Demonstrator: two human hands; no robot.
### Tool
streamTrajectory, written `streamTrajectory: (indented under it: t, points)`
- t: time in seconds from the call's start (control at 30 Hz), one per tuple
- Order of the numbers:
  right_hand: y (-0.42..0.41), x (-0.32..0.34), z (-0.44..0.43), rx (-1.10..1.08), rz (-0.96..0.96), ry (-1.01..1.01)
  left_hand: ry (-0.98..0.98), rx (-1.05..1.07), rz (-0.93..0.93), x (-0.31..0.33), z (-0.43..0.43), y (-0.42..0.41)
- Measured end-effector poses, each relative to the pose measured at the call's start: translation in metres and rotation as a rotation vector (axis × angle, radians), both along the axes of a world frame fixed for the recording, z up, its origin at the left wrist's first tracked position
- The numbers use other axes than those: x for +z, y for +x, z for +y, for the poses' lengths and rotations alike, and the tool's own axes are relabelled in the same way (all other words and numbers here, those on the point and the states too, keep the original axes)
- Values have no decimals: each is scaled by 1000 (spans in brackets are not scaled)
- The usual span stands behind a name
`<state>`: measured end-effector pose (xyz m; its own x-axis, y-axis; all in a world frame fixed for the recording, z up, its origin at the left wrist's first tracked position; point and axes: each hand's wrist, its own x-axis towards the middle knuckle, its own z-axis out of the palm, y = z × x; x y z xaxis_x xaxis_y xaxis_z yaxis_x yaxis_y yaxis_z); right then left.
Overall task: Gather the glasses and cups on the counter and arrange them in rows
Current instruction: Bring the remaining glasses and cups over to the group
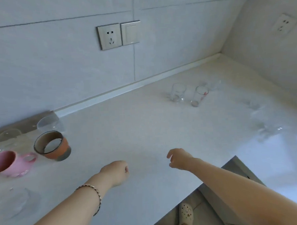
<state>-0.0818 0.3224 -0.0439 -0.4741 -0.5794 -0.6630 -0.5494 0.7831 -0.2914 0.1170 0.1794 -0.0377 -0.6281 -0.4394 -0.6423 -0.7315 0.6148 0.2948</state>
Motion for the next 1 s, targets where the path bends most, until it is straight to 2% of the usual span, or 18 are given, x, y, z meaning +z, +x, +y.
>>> streamTrajectory:
  t: [0.13, 0.3, 0.53, 0.63, 0.73, 0.8, 1.0]
  points:
    - [-94, 2, 62, -92, 18, -30, 3, -83, -1, -3, 40, -105]
    - [-211, 7, 141, -125, 86, -37, 27, -86, 19, -5, 101, -222]
    - [-364, 37, 218, -236, 403, -108, 1, -157, -13, 0, 158, -338]
    - [-410, 38, 236, -282, 460, -22, -14, -170, -33, 1, 166, -365]
    - [-438, 26, 251, -359, 382, 48, -24, -167, -55, -3, 169, -380]
    - [-447, 16, 255, -384, 327, 38, -23, -152, -64, -5, 169, -384]
    - [-460, 9, 254, -406, 319, 10, -39, -125, -105, -6, 168, -384]
